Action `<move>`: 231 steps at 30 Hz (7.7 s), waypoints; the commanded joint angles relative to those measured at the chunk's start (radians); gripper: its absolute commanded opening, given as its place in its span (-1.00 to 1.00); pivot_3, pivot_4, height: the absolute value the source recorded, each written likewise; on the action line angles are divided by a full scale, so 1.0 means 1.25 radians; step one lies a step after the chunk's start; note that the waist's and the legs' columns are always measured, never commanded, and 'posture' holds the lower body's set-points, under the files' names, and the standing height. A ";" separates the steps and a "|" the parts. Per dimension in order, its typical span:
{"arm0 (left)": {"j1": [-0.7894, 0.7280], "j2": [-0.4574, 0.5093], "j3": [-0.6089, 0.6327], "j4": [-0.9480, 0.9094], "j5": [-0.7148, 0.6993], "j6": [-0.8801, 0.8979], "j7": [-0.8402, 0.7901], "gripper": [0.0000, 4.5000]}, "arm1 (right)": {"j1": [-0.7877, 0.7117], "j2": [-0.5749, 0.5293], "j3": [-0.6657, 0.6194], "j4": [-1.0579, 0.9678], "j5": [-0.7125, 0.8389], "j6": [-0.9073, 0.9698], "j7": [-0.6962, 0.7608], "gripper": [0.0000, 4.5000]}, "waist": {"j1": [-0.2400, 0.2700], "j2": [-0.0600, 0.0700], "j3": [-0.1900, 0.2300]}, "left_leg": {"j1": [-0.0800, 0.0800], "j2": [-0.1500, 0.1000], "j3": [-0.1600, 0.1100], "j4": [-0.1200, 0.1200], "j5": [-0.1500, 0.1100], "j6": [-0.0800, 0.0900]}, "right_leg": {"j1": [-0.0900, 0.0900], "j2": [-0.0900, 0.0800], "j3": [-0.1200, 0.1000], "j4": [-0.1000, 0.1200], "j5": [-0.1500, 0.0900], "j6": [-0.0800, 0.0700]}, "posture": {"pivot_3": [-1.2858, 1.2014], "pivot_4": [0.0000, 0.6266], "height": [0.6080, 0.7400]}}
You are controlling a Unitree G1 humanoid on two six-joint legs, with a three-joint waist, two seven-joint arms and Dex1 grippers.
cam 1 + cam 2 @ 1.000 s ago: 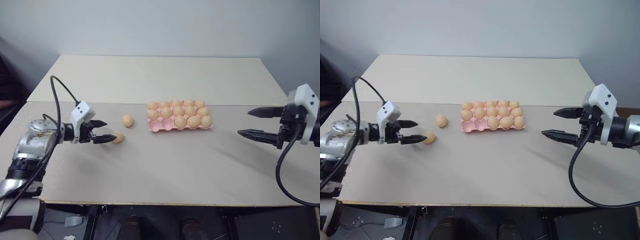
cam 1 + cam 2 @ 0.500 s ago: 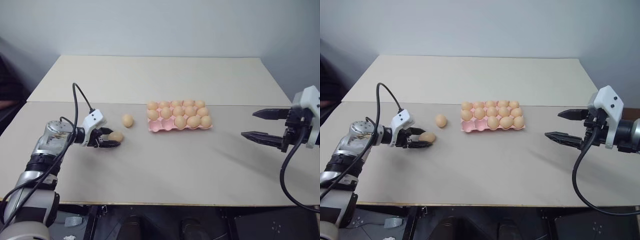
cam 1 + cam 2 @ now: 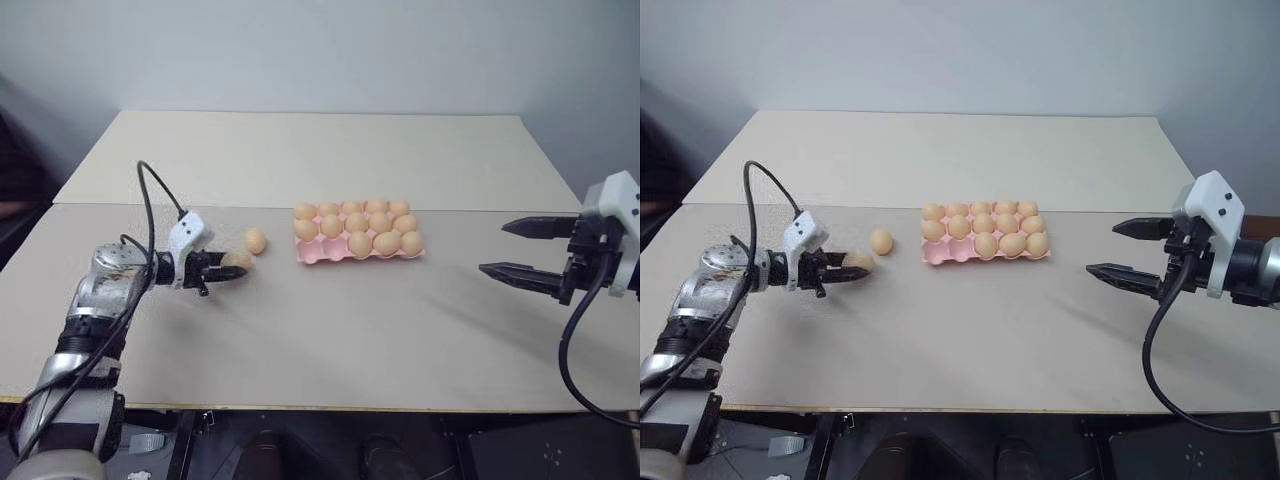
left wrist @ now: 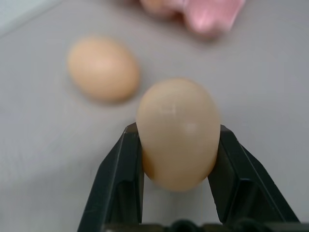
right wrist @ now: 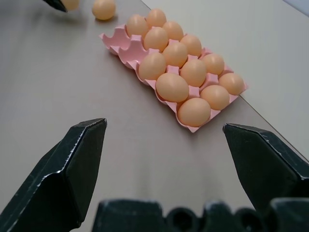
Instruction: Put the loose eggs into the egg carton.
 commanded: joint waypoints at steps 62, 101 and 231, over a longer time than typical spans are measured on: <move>0.007 0.181 0.098 -0.318 -0.071 0.313 0.102 0.98 | 0.035 -0.008 -0.034 -0.083 0.047 0.024 -0.081 1.00 | -0.007 0.000 0.000 | 0.004 -0.001 -0.002 0.000 0.000 -0.001 | 0.004 0.000 0.000 -0.001 0.000 0.001 | 0.03 -0.52 1.00; -0.077 -0.182 0.043 -0.363 -0.011 0.538 0.654 0.98 | 0.028 0.007 -0.016 -0.070 0.033 -0.013 -0.055 1.00 | 0.005 -0.001 0.000 | 0.001 -0.002 -0.002 0.002 -0.002 0.003 | 0.004 0.000 0.000 0.000 0.000 0.001 | 0.03 -0.52 1.00; -0.121 0.125 0.065 -0.346 -0.113 0.446 0.174 0.99 | 0.127 0.015 -0.103 -0.107 0.033 0.006 -0.111 1.00 | -0.010 -0.001 0.000 | 0.003 -0.002 -0.003 0.000 0.001 -0.001 | 0.004 0.000 0.000 -0.001 0.000 0.001 | 0.03 -0.52 1.00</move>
